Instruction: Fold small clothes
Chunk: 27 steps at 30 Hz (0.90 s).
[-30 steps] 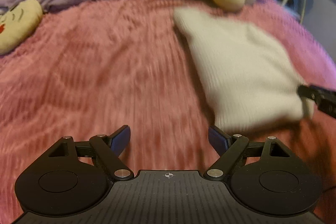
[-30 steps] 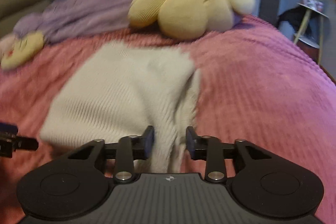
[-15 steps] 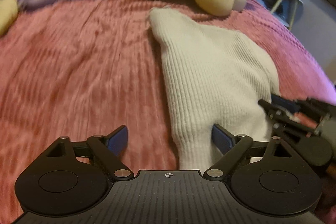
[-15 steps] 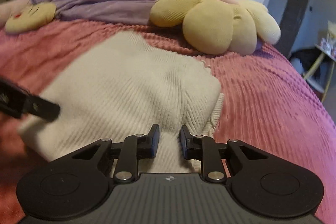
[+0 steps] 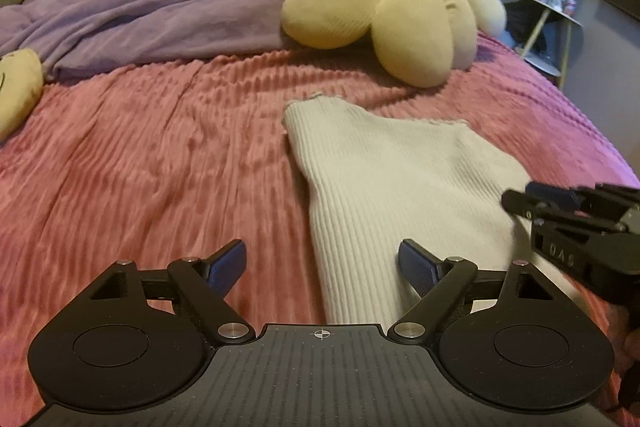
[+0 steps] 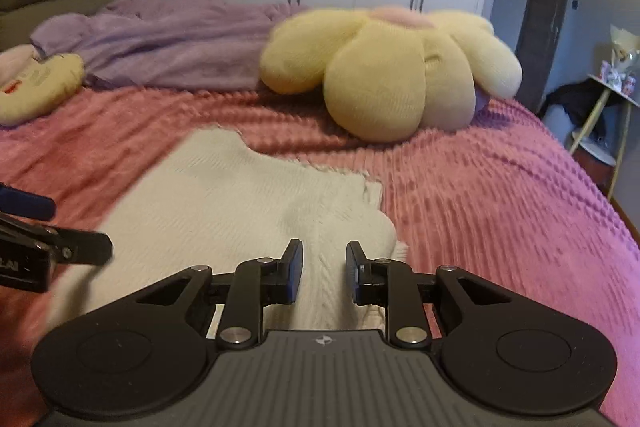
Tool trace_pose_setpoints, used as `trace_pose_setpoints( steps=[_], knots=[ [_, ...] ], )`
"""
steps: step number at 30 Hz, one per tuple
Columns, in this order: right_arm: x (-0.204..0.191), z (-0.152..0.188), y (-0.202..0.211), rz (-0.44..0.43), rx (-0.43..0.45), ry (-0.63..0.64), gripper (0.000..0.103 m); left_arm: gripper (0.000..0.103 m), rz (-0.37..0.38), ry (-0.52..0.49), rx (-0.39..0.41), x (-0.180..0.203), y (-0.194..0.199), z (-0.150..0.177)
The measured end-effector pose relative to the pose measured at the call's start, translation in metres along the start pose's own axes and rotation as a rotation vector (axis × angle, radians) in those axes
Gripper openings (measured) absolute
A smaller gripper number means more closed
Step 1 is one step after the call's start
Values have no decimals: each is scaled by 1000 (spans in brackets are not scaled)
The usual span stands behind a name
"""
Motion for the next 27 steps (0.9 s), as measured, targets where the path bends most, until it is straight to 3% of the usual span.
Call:
trace_pose_setpoints(
  steps=[5, 11, 13, 19, 22, 23, 27],
  knots=[
    [0, 13, -26, 31, -45, 22, 22, 91, 11, -3, -18, 3, -20, 4],
    [4, 17, -40, 9, -66, 15, 24, 99, 9, 30, -38, -6, -37, 8],
    [5, 16, -41, 0, -71, 12, 24, 99, 14, 56, -54, -8, -37, 8],
    [7, 13, -33, -9, -69, 13, 27, 99, -15, 12, -43, -4, -26, 6],
    [10, 12, -22, 8, -89, 0, 40, 99, -20, 4, -42, -6, -19, 5],
    [13, 12, -18, 23, -95, -9, 51, 99, -20, 3, -42, -7, -17, 5],
    [26, 22, 1, 2, -99, -94, 53, 98, -22, 5, -42, -10, -8, 4]
  ],
)
Point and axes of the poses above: each gripper's, at about its wrist camera, not at the fingertips, and y roughly against the way its jaws point, x to its right, z to its underside, the point moved 8 cm from there along -y, roughly the way its jaws point, and after that the axes turned 13 degrees about y, right-handed, at the moved point
